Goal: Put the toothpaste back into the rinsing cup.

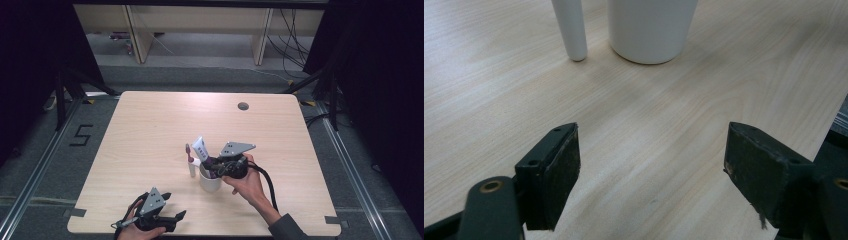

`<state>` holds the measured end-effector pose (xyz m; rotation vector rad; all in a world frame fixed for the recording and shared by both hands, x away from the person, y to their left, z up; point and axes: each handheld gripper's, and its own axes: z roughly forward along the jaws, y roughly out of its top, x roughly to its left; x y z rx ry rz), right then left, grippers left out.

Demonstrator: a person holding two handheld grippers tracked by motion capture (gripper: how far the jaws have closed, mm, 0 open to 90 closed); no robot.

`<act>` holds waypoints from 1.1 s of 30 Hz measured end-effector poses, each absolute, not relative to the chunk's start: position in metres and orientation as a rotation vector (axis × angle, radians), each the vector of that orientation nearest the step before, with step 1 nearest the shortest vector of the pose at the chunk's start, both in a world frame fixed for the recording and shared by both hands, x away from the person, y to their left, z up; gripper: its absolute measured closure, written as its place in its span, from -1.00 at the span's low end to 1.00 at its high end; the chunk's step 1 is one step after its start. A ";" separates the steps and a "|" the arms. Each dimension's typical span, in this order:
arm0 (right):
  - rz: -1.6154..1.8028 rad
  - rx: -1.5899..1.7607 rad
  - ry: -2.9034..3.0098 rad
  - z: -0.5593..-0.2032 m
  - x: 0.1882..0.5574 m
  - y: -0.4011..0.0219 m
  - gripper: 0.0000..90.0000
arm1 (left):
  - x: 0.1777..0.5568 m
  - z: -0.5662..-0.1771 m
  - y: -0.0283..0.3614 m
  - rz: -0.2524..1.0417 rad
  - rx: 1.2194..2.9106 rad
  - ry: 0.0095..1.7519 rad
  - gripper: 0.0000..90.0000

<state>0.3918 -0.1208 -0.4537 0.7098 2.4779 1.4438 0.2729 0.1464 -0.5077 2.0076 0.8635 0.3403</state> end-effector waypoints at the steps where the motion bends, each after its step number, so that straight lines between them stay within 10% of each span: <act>1: 1.444 0.710 2.478 -0.454 0.392 -0.121 0.66 | 0.273 -0.508 0.146 0.342 2.011 0.862 -0.51; 33: 1.558 0.769 2.403 -0.445 0.387 -0.139 0.04 | 0.272 -0.508 0.145 0.338 2.023 0.852 -0.50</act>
